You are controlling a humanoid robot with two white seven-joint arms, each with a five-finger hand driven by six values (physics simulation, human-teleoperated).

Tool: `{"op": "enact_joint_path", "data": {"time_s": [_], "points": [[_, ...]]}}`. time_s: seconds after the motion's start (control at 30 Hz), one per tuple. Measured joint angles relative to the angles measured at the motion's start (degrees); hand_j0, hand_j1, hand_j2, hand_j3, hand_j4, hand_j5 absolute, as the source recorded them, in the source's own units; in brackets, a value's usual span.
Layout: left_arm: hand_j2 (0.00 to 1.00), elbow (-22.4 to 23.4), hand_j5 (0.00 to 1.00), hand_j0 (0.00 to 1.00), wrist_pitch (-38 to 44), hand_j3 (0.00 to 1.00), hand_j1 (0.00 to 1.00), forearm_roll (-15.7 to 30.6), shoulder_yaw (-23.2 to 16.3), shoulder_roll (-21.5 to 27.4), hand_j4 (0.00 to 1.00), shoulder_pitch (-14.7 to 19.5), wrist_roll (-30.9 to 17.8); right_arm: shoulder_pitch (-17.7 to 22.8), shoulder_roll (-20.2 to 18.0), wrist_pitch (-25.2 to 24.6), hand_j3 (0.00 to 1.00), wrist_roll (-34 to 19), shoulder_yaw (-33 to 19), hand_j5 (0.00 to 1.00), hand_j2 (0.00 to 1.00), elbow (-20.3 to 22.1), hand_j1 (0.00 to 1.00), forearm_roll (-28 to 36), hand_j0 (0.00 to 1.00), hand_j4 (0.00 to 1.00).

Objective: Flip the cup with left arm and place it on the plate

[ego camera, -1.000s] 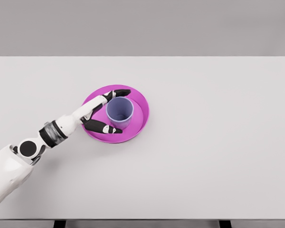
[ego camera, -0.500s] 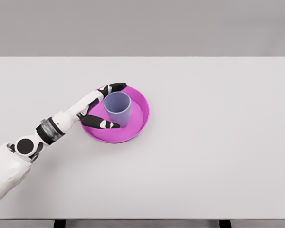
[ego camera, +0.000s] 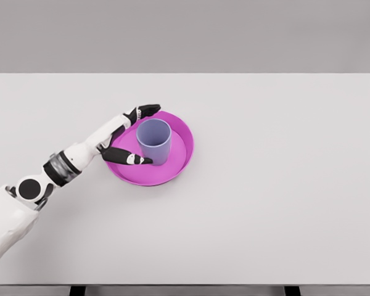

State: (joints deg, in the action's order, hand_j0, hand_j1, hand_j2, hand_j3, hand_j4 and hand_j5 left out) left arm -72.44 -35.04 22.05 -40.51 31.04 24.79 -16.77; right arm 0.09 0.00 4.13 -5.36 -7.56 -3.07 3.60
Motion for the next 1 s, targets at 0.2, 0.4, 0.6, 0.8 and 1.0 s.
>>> {"op": "enact_joint_path", "data": {"time_s": [0.2,0.4,0.6,0.8,1.0], "points": [[1.0,-0.77,1.0,1.0,0.0,1.0,1.0,-0.07,-0.03,0.5,1.0,-0.18,-0.02,0.0,0.0,0.0,1.0,-0.01,0.0,1.0,1.0,0.0,1.0,0.0,1.0,1.0],[1.0,-1.01,1.0,1.0,0.0,1.0,1.0,-0.09,-0.11,2.05,1.0,-0.26,-0.16,0.0,0.0,0.0,1.0,-0.01,0.0,1.0,1.0,0.0,1.0,0.0,1.0,1.0],[1.0,-1.37,1.0,1.0,0.0,1.0,1.0,-0.09,-0.13,4.47,1.0,-0.35,-0.2,0.0,0.0,0.0,1.0,-0.02,0.0,1.0,1.0,0.0,1.0,0.0,1.0,1.0],[1.0,-1.42,1.0,1.0,-0.01,1.0,1.0,-0.1,0.58,8.26,1.0,-0.26,-0.1,0.0,0.0,0.0,1.0,-0.01,0.0,1.0,1.0,0.0,1.0,0.0,1.0,1.0],[1.0,-1.06,1.0,1.0,-0.01,1.0,1.0,-0.04,1.86,12.33,1.0,-0.35,-0.04,0.0,0.0,0.0,1.0,-0.02,0.0,1.0,1.0,0.0,1.0,0.0,1.0,1.0]]}}
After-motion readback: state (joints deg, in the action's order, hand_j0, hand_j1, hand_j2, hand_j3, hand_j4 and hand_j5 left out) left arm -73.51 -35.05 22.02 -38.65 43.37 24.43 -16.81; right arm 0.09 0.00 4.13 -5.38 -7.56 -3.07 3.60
